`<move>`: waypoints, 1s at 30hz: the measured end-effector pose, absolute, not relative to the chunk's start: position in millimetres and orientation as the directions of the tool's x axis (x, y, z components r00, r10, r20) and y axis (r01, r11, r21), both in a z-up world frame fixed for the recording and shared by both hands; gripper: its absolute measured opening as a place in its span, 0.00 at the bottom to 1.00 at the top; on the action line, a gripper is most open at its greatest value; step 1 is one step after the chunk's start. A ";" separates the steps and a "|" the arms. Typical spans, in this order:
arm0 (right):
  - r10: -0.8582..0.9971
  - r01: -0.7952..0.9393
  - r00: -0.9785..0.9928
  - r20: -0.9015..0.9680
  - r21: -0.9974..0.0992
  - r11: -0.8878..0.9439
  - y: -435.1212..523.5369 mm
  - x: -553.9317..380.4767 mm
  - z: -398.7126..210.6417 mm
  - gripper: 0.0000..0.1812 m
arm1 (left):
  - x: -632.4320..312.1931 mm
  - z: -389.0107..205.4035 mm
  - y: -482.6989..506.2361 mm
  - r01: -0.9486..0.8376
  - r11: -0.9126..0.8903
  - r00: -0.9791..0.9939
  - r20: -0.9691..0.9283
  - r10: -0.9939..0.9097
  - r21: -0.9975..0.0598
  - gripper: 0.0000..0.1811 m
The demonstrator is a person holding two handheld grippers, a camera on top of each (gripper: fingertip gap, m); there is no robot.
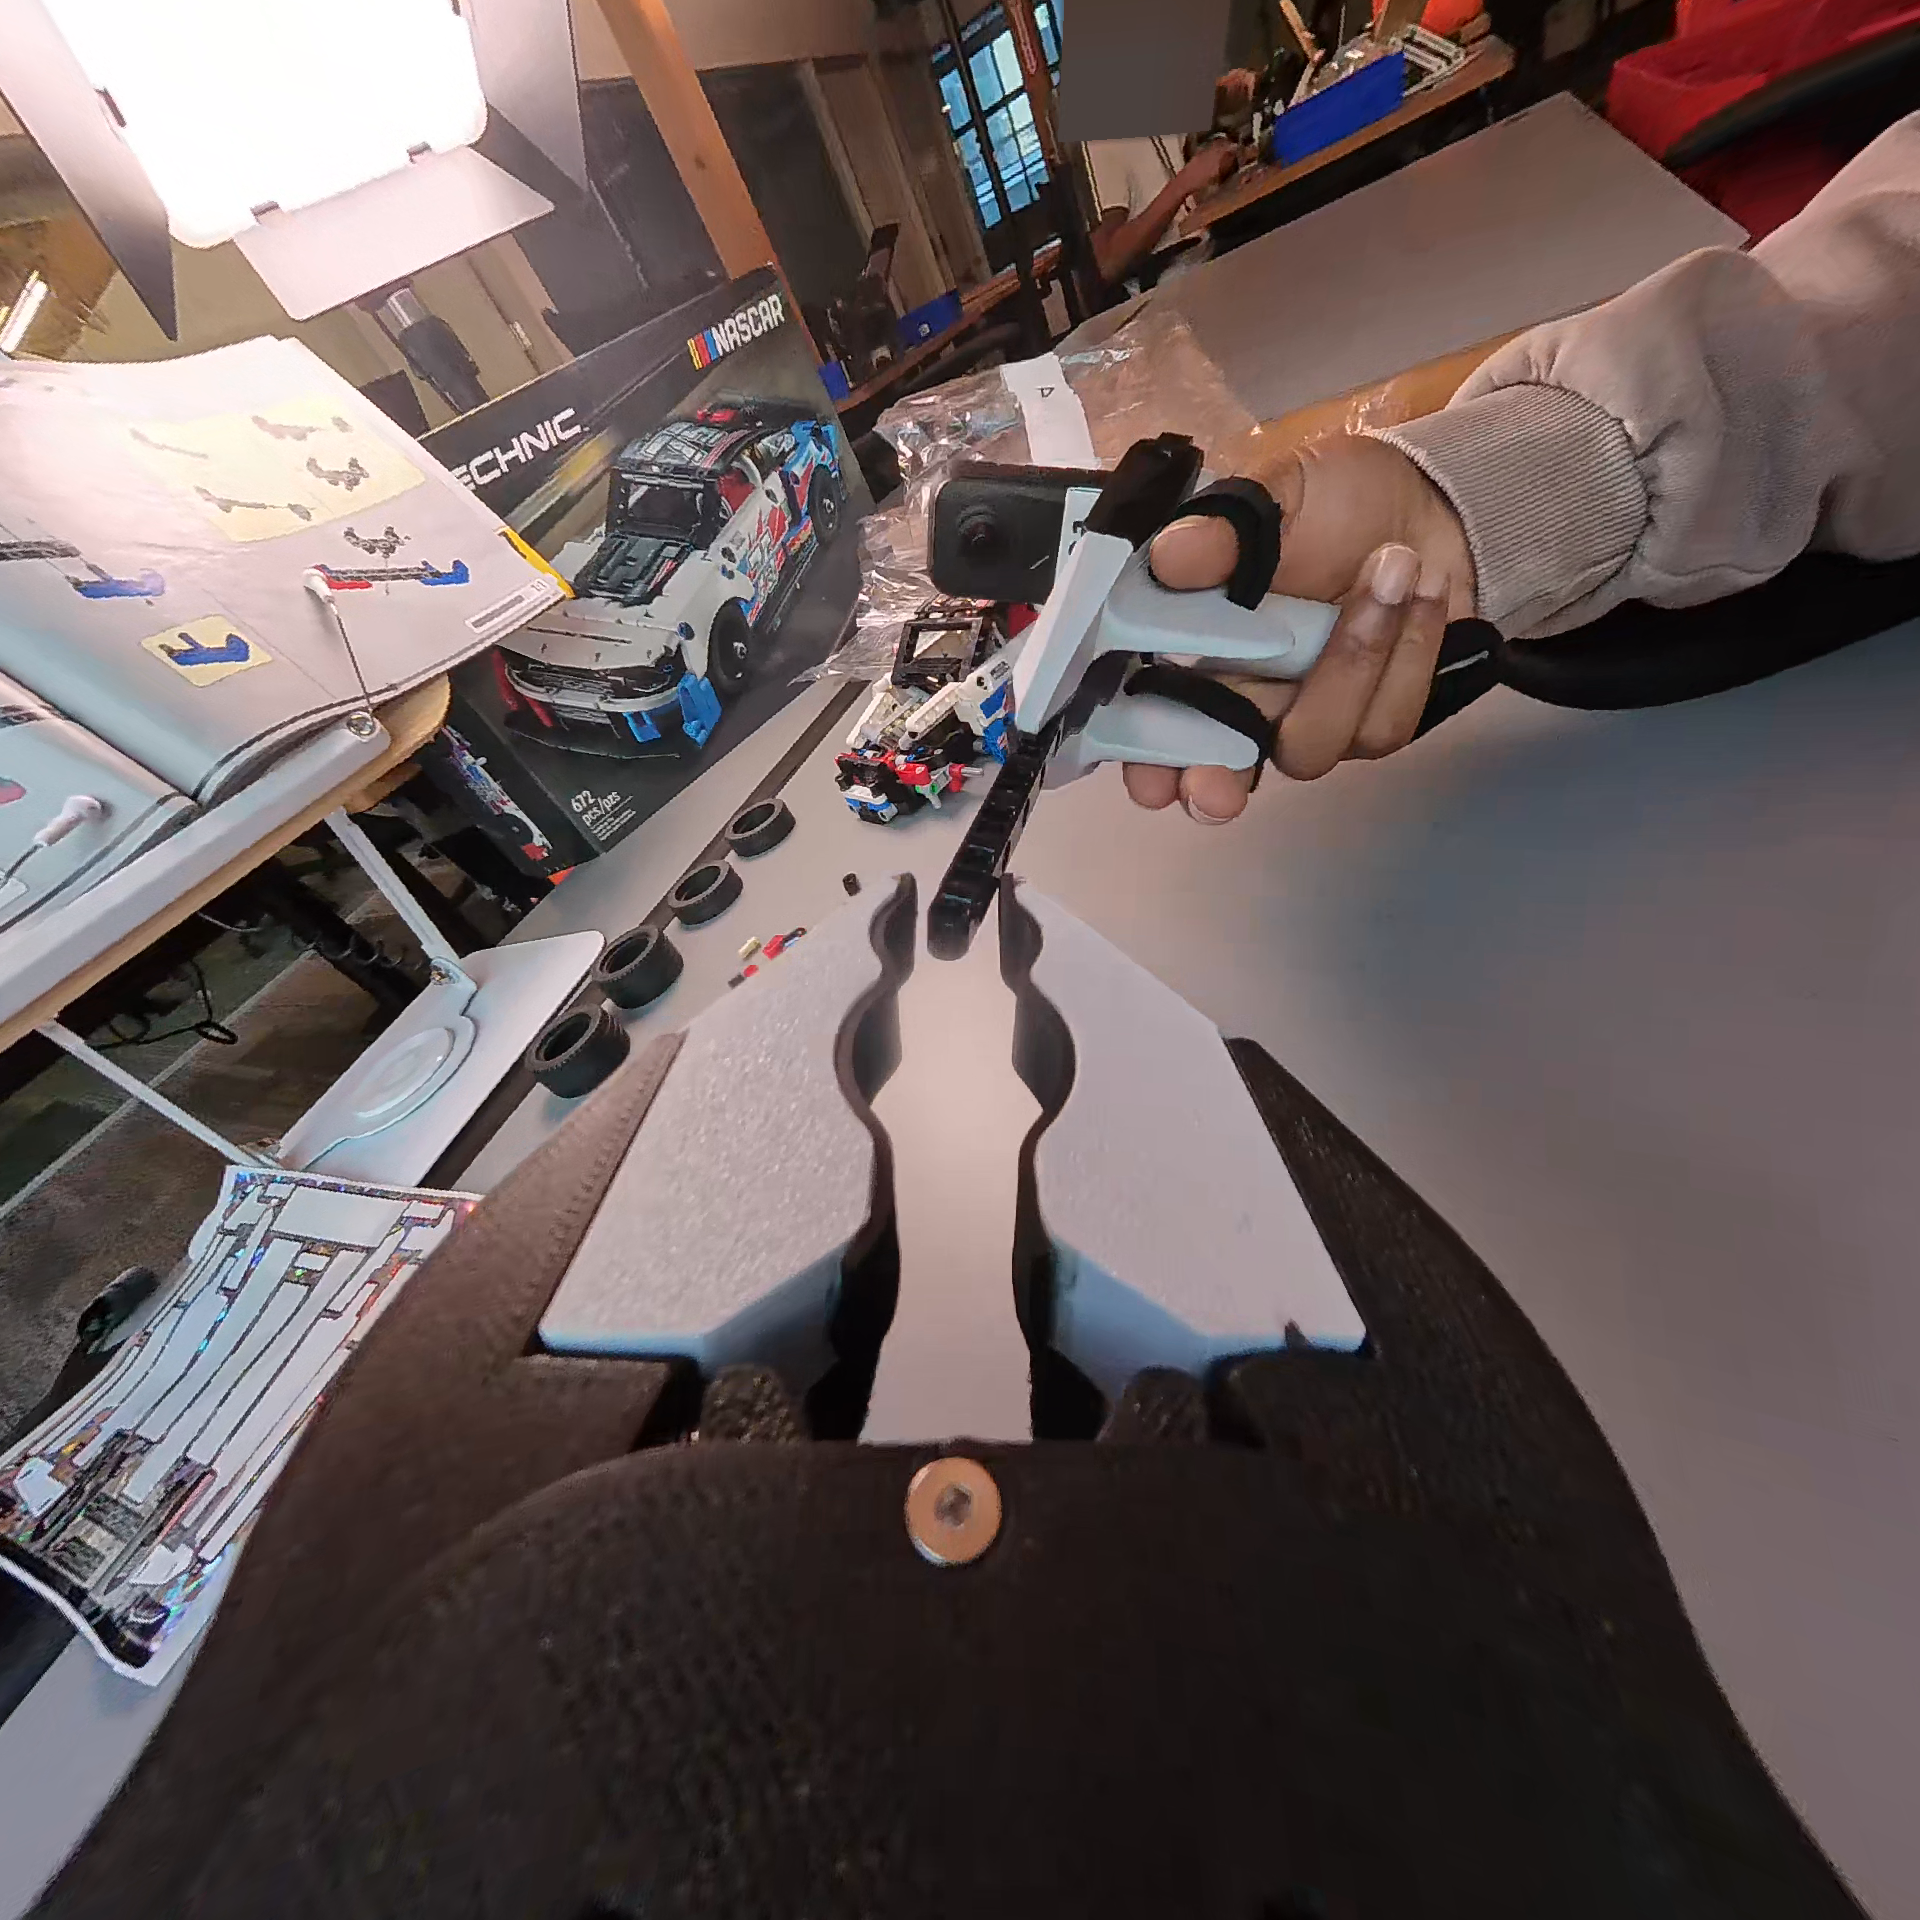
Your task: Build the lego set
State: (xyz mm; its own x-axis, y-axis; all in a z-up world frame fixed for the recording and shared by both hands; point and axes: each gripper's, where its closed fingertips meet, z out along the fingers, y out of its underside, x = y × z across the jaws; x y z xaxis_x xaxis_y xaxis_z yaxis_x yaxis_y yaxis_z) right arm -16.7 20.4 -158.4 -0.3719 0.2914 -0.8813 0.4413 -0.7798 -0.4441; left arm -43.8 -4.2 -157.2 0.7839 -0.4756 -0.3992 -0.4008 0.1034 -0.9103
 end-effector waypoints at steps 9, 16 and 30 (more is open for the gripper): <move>0.250 0.452 -0.361 -0.899 -0.403 -0.796 23.6 -18.2 -163.4 0.03 | -38.4 -165.2 -7.3 -0.334 0.054 0.768 -0.305 -0.564 -0.941 0.04; 0.360 0.411 -0.430 -0.828 -0.535 -0.738 21.5 -15.5 -156.0 0.04 | -33.9 -160.4 -11.3 -0.231 0.029 0.756 -0.198 -0.624 -0.973 0.04; 0.877 0.061 -0.314 -0.363 -0.930 -0.363 57.5 -14.2 -137.5 0.05 | -56.1 -164.7 -2.3 -0.290 0.016 0.808 -0.254 -0.531 -0.957 0.04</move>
